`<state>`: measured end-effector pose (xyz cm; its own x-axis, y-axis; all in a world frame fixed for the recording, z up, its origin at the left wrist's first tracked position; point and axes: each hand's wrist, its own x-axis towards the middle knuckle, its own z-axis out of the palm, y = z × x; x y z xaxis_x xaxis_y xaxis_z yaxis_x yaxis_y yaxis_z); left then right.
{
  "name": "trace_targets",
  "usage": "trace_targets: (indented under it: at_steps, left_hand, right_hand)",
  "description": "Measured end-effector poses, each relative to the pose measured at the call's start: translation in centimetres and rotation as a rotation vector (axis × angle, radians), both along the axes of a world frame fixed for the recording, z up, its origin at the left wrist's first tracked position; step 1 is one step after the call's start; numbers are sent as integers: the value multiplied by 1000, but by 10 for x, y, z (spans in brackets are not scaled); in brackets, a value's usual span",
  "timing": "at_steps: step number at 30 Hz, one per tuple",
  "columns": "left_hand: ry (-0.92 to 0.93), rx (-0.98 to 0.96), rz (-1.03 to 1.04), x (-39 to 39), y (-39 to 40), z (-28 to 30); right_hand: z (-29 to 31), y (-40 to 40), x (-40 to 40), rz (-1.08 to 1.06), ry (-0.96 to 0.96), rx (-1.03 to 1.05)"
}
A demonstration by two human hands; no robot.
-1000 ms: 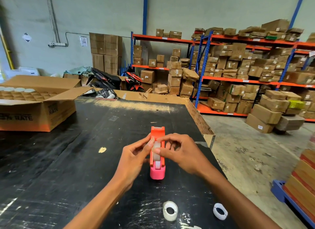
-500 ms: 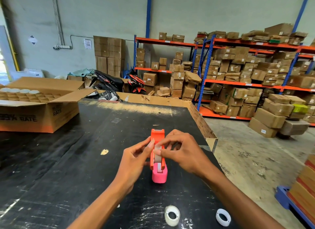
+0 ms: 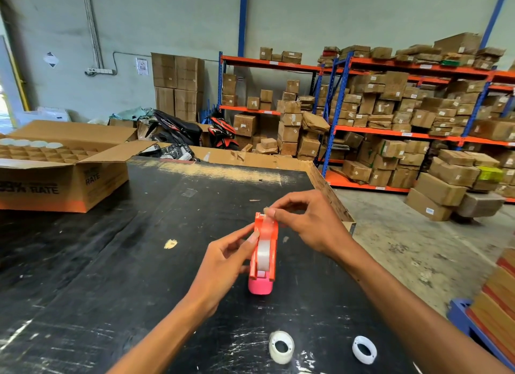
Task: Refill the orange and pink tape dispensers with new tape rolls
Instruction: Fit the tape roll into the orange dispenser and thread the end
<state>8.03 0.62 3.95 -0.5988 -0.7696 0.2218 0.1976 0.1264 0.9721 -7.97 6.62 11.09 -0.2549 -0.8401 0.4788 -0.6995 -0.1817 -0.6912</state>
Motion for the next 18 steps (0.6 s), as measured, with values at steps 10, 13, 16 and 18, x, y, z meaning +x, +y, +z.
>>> trace_targets:
  at_steps: [10, 13, 16, 18]
  left_hand:
    - [-57, -136, -73, 2, -7, 0]
    - [-62, -196, -64, 4, -9, 1]
    - [-63, -222, -58, 5, -11, -1]
    - [-56, -225, -51, 5, -11, -4]
  right_hand:
    - [10, 3, -5, 41, -88, 136]
    - [17, 4, -5, 91, -125, 186]
    - [19, 4, -4, 140, -166, 218]
    - [19, 3, -5, 155, -212, 241]
